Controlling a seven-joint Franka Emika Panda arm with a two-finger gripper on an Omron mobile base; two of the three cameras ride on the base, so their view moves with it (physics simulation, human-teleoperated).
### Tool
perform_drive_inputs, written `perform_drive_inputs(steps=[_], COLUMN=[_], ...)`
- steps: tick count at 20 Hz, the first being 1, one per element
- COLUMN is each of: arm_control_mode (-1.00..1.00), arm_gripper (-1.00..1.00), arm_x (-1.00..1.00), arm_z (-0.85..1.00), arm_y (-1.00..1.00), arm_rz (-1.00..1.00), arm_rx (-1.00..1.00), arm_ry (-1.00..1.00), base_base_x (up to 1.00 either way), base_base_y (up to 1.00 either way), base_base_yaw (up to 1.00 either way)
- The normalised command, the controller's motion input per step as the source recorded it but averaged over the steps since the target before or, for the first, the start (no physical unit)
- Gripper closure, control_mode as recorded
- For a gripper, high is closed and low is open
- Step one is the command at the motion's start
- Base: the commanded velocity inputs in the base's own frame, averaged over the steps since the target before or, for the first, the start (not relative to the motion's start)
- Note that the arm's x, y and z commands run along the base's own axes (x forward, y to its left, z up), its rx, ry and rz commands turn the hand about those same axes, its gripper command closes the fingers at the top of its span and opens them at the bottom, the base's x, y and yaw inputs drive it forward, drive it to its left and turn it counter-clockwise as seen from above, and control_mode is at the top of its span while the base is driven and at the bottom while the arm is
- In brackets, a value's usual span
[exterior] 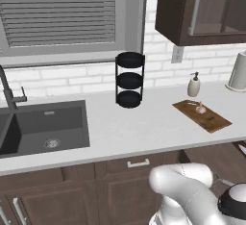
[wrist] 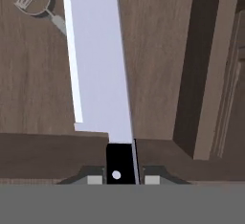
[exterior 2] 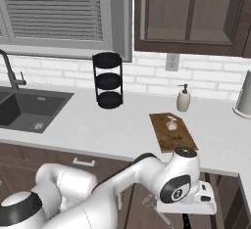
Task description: Place the appropriate cutting tool for cutting the garlic skin on the cutting board.
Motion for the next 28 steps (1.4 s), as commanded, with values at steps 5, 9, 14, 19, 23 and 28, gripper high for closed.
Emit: perform_drive_inputs(steps=[5, 9, 14, 19, 23, 28], arm_control_mode=[-1.00, -1.00, -1.00, -1.00, -1.00, -1.00], arm_gripper=[1.00, 1.00, 1.00, 1.00, 1.00, 1.00], arm_x=[0.54, 0.90, 1.00, 1.00, 0.94, 1.00], arm_z=[0.73, 0.28, 0.05, 0.00, 0.03, 0.00], arm_y=[0.53, 0.44, 0.26, 0.02, 0.00, 0.00], arm_rz=[0.07, 0.07, 0.08, 0.12, 0.12, 0.12], arm_rx=[-0.07, -0.03, -0.01, 0.00, 0.00, 0.00], arm_ry=[0.00, 0.01, 0.03, 0.06, 0.01, 0.08], base_base_x=[0.00, 0.00, 0.00, 0.00, 0.00, 0.00], base_base_y=[0.00, 0.00, 0.00, 0.00, 0.00, 0.00], base_base_yaw=[0.00, 0.00, 0.00, 0.00, 0.00, 0.00])
